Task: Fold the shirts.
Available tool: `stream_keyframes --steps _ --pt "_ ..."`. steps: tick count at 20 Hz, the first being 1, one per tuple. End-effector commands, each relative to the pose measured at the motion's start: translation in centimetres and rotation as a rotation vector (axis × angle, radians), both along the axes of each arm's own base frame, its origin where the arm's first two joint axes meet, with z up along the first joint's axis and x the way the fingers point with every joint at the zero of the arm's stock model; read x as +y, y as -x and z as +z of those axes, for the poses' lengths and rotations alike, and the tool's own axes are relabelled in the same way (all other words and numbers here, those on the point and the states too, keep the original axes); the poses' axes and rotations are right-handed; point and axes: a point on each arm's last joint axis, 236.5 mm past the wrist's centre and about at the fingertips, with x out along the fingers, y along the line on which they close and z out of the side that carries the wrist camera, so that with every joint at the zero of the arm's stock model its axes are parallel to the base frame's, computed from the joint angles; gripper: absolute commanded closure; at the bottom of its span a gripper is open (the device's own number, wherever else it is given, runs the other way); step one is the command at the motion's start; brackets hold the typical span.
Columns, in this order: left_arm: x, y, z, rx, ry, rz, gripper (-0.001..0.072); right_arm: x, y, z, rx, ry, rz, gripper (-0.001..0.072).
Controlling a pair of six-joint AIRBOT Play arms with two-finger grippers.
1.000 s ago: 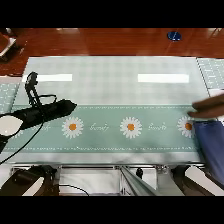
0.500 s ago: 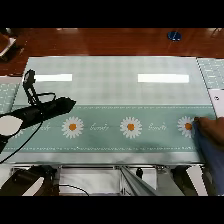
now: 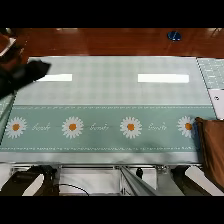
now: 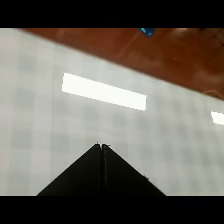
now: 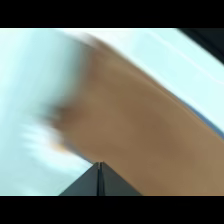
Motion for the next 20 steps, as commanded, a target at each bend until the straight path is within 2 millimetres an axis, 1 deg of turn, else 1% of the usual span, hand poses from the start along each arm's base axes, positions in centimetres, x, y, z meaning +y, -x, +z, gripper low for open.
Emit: stream_keyframes --steps 1,2,3,4,5,6,7,8,9,10,11,12,13,15,17,20 --pt "-1.3 -2.3 8.2 -0.107 -0.097 -0.102 0.0681 11.8 -16.4 6.3 -0.436 -0.059 0.479 0.0689" --pt "-3.1 -2.2 8.7 -0.086 -0.116 -0.170 0.0681 15.7 -18.5 6.2 -0.456 -0.032 0.592 0.0689" --pt "-4.8 -1.8 7.7 -0.035 -0.136 -0.232 0.0681 19.9 -19.5 4.9 -0.417 0.010 0.721 0.0689" --pt "-6.0 -1.2 5.2 0.036 -0.185 -0.286 0.0681 23.0 -19.8 2.9 -0.348 0.072 0.832 0.0689" --pt "-6.6 -0.4 1.0 0.147 -0.257 -0.316 0.0681 25.3 -19.7 0.1 -0.253 0.150 0.927 0.0689" --pt "-6.3 0.4 -3.7 0.263 -0.318 -0.303 0.0681 26.4 -19.6 -2.8 -0.170 0.201 0.964 0.0689" --pt "-5.6 1.2 -7.8 0.351 -0.383 -0.285 0.0681 27.1 -19.0 -6.3 -0.089 0.201 0.965 0.0691" --pt "-4.5 2.1 -11.8 0.438 -0.437 -0.259 0.0681 27.2 -18.0 -10.2 -0.011 0.164 0.945 0.0691" --pt "-3.6 3.0 -14.6 0.508 -0.456 -0.239 0.0680 26.8 -16.9 -13.5 0.052 0.130 0.913 0.0691" --pt "-2.9 3.6 -16.2 0.553 -0.456 -0.227 0.0680 25.9 -15.6 -16.2 0.112 0.100 0.877 0.0691" --pt "-2.4 3.7 -16.6 0.567 -0.455 -0.218 0.0680 25.2 -14.7 -17.8 0.152 0.079 0.852 0.0691" --pt "-2.3 3.5 -16.3 0.560 -0.452 -0.211 0.0680 24.8 -14.1 -18.5 0.174 0.070 0.841 0.0690" --pt "-2.3 3.2 -15.7 0.544 -0.449 -0.208 0.0680 24.5 -13.9 -18.5 0.186 0.065 0.835 0.0690" --pt "-2.6 2.9 -14.8 0.528 -0.435 -0.207 0.0680 24.3 -13.6 -18.0 0.186 0.074 0.846 0.0690" --pt "-2.9 2.9 -14.9 0.530 -0.422 -0.212 0.0680 24.4 -13.6 -17.6 0.174 0.074 0.845 0.0690" --pt "-2.9 2.8 -15.3 0.540 -0.425 -0.213 0.0680 24.4 -13.6 -17.6 0.174 0.074 0.845 0.0690"
